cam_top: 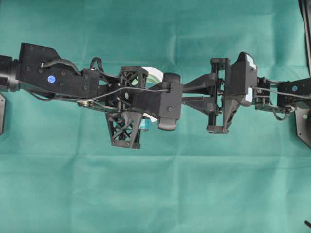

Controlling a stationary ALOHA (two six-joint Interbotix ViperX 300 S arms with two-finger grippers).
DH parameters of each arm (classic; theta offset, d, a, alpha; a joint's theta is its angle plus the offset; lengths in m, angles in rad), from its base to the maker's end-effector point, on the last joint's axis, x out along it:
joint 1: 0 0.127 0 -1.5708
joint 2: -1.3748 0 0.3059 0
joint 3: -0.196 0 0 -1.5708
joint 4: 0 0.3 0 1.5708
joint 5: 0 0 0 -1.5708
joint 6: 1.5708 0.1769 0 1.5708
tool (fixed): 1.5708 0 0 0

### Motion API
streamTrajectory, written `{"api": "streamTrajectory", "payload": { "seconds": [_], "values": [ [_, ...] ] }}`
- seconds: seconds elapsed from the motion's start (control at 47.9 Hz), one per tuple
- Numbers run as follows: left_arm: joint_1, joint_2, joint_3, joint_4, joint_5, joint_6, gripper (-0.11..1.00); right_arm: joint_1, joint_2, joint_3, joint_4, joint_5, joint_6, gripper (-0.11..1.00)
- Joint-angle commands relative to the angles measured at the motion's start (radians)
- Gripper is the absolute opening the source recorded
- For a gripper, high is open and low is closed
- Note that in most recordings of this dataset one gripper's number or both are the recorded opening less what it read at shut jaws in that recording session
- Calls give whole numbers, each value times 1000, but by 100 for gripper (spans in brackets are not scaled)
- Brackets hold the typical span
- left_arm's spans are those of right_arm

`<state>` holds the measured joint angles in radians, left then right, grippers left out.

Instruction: Peel off the duct tape with your right arm.

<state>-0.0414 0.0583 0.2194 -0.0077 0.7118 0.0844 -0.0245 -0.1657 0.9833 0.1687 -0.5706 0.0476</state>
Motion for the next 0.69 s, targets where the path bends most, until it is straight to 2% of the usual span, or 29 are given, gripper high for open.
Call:
{"api": "streamTrajectory", "payload": {
  "seconds": [0.0, 0.104, 0.669],
  "values": [
    [-18, -28, -34, -3, -9, 3, 21, 6, -8, -11, -14, -12, 2, -5],
    [-17, -28, -34, -3, -8, 3, 21, 11, -8, -9, -26, -12, 2, -5],
    [6, -28, -18, -3, -8, 3, 21, 21, -35, 29, -28, -12, 2, -5]
  ]
}}
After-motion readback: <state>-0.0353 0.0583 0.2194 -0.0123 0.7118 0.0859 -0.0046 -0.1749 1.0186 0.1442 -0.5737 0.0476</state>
